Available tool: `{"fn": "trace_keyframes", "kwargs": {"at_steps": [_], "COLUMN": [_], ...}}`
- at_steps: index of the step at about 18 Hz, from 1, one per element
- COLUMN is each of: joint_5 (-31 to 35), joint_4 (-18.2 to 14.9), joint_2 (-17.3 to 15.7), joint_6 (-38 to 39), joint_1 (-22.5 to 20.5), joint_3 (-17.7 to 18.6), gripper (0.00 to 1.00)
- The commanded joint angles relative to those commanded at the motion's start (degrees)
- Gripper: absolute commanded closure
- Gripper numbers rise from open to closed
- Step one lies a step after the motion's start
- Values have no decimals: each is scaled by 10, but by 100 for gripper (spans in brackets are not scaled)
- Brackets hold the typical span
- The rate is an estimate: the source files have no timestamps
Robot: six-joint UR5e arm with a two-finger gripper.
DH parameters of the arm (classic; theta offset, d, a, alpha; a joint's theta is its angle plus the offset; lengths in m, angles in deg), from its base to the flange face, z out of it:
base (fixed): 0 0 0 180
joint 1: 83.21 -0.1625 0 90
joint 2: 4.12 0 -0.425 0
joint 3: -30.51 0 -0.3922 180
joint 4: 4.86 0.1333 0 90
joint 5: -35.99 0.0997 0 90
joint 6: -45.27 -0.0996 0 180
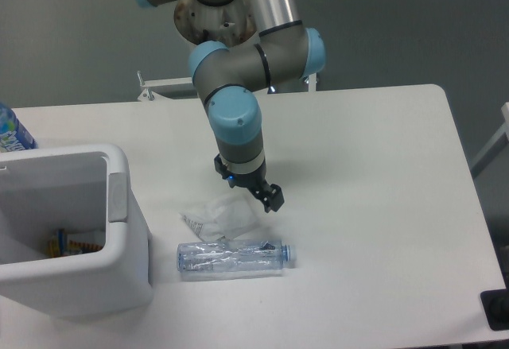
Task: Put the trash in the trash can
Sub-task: 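Lower the gripper onto the plastic bag and close on it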
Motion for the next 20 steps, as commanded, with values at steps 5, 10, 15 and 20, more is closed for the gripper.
{"fn": "trace_keyframes", "kwargs": {"at_steps": [5,10,15,20], "joint_5": [2,2,2,2], "joint_4": [1,1,1,-1], "joint_2": [8,12,14,13], "joint_6": [15,49,74,84], "joint_1": [8,11,17,18], "joint_3": [-3,-8,-8,-8], "gripper": [0,9,36,87]}}
